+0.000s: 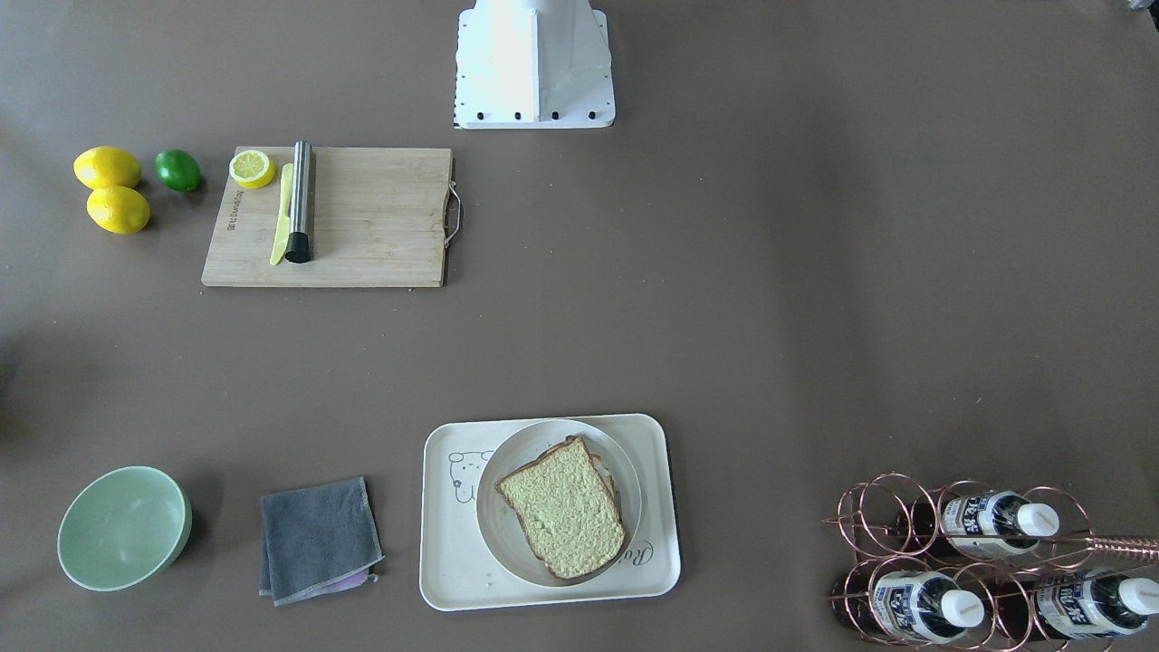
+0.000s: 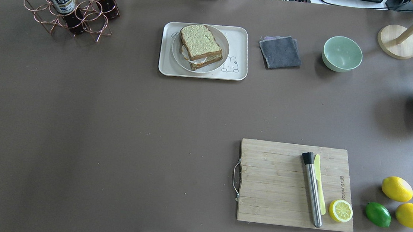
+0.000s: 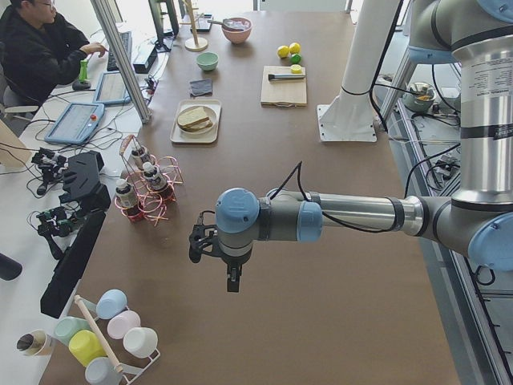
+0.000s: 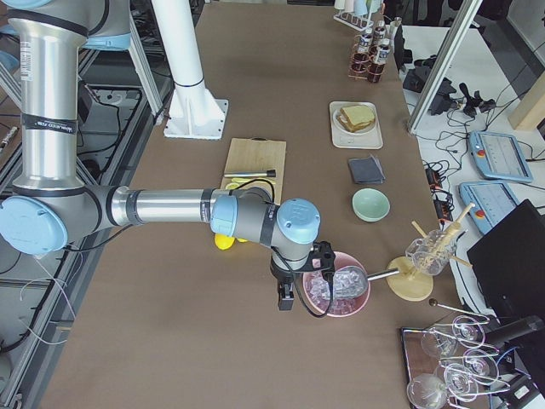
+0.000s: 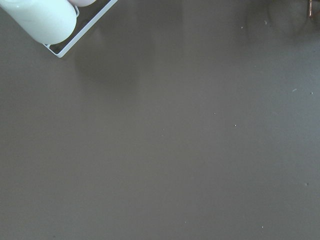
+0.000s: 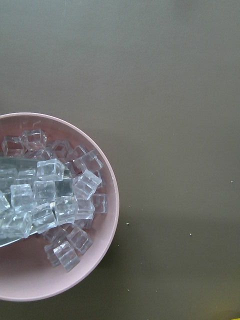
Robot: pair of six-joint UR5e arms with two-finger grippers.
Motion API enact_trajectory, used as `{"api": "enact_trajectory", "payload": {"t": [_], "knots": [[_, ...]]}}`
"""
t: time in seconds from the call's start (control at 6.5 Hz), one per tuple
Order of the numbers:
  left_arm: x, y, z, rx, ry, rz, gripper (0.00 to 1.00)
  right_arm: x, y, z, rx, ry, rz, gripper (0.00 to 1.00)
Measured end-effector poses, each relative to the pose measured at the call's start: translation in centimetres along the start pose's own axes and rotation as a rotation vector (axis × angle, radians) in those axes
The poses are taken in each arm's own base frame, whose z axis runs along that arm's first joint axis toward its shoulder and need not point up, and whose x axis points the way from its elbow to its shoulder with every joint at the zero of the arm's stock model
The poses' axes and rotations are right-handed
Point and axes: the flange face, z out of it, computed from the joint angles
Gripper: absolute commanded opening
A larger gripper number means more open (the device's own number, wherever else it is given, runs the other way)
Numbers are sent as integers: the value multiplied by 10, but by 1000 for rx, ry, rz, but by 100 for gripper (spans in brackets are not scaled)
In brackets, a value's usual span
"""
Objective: Make sandwich and place on tray
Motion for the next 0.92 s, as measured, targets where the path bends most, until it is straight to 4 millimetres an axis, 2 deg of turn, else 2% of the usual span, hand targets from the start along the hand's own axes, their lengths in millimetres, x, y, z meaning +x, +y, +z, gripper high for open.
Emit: {"api": "enact_trajectory", "payload": {"t": [0.31,0.92], "knots": [[-13,5,12,-20,3,-24,98,19,4,12,23,-7,13,100],[-21,5,20,-11,3,-15,98,30,9,-1,77,-41,43,100]]}}
